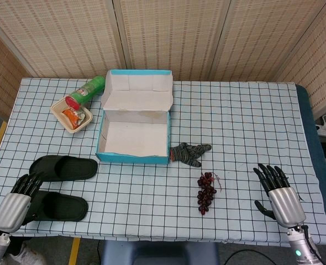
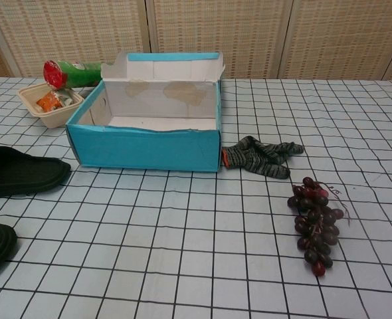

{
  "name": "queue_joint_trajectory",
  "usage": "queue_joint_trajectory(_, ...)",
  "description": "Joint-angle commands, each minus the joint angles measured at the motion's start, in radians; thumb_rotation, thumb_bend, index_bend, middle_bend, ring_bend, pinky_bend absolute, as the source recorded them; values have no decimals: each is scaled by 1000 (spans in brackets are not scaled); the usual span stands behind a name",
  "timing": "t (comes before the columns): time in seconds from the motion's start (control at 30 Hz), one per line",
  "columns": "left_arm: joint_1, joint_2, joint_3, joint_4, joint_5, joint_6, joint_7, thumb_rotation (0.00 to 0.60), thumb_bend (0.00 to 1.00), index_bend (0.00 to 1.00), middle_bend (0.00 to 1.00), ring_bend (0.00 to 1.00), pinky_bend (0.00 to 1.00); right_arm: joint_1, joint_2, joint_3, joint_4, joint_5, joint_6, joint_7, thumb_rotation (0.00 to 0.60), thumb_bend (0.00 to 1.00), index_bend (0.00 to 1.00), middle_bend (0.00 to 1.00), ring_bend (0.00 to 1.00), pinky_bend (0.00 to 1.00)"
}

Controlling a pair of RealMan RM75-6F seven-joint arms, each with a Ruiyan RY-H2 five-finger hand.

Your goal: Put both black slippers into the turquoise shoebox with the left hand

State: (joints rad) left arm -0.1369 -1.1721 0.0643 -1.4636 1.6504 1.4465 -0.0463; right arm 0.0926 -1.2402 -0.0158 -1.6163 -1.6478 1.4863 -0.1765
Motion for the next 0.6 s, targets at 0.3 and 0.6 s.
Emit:
queue_joint_trajectory(0.3,-46,47,55,-38,-38,-183,-18,600,349,0,0,0,65,6,42,1,-45,-26,10,32,600,156,0,0,0,0)
queue_joint_trajectory(0.6,-66,25,40,-43,-121,-269,63,600,331,0,0,0,59,14,61,-6,-78,-50,3,34,600,156,0,0,0,0)
